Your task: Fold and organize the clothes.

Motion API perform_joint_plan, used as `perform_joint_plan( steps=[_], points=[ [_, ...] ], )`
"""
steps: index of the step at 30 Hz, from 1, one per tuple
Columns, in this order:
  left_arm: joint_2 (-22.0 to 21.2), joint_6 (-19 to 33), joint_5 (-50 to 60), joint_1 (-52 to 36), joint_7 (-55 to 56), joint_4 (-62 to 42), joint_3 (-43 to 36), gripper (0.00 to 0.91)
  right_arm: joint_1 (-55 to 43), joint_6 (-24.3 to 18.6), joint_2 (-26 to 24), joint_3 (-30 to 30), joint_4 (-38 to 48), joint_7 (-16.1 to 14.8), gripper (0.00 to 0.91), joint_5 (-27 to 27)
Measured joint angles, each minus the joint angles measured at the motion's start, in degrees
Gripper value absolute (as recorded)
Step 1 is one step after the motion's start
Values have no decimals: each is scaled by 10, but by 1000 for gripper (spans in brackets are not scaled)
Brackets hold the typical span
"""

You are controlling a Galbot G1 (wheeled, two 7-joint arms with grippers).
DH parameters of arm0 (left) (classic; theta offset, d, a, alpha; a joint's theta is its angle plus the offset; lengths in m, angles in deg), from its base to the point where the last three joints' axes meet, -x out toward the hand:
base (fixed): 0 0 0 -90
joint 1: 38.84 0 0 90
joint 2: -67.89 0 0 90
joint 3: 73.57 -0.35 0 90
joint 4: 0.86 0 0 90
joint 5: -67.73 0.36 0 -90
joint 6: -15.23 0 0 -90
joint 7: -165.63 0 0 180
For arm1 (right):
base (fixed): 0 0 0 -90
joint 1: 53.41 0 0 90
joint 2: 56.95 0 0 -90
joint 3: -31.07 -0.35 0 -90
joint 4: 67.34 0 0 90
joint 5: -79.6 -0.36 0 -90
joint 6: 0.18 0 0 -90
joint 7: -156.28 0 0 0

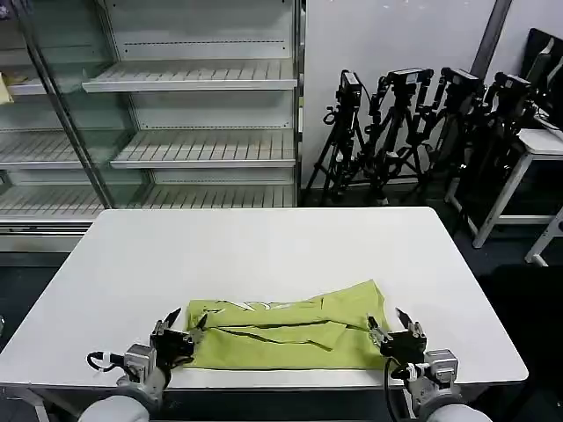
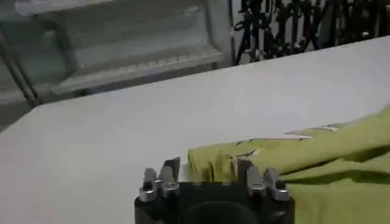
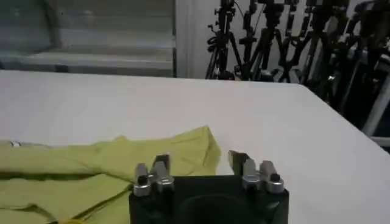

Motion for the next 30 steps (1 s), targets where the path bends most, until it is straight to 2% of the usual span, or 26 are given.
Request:
perform_joint_plan(
  steps=[1, 2, 3, 5, 10, 18, 30],
  points=[
    [-5, 0, -1, 0, 4, -2, -2, 907, 3, 0, 1, -1, -4, 0, 907, 0],
    [-11, 0, -3, 0, 7, -3, -5, 836, 6, 1, 1, -3, -7, 0, 907, 1],
    [-16, 0, -5, 0, 10, -5, -7, 191, 8, 1, 2, -4, -10, 0, 907, 1],
    [-26, 0, -10, -2, 16, -9, -11, 60, 13, 2, 3, -7, -17, 1, 907, 1],
    [-43, 1, -28, -6, 26, -19, -15, 30, 23, 2, 6, -14, -29, 1, 907, 1],
    [-57, 5, -62, -9, 35, -25, -13, 30, 35, 2, 13, -15, -43, 4, 907, 3],
    [-54, 1, -150, 1, 43, -19, 13, 30, 43, 1, 22, -7, -57, 11, 907, 3]
  ],
)
